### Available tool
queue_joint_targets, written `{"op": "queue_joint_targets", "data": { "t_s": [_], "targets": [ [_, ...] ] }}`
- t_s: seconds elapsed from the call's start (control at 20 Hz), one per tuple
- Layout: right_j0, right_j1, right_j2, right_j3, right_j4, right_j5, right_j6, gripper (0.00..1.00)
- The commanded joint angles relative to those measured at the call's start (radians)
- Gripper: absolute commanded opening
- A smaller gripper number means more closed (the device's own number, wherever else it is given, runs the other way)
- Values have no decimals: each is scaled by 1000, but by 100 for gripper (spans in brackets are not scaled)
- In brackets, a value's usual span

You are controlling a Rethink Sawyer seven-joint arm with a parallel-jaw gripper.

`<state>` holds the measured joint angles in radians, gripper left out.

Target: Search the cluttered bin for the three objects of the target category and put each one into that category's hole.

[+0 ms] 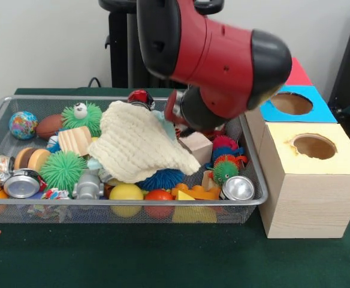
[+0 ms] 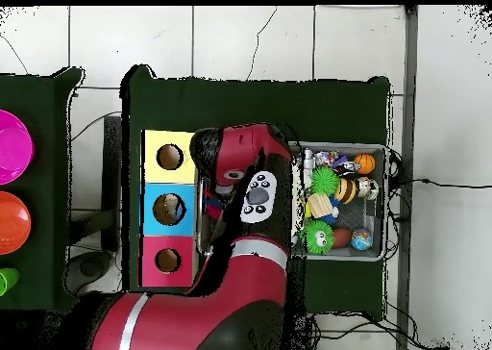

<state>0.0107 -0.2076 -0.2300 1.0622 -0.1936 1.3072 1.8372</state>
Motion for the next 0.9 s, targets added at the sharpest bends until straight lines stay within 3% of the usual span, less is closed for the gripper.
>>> {"op": "queue_joint_targets", "data": {
  "t_s": [0.05,0.35,0.5,0.9],
  "targets": [
    [-27,-225,80,146,-6,225,-194,0],
    [-14,-269,93,139,-17,288,-156,0],
    [-10,-284,103,140,-12,269,-129,0],
    [-29,-254,143,54,1,159,-73,0]
  ]
}}
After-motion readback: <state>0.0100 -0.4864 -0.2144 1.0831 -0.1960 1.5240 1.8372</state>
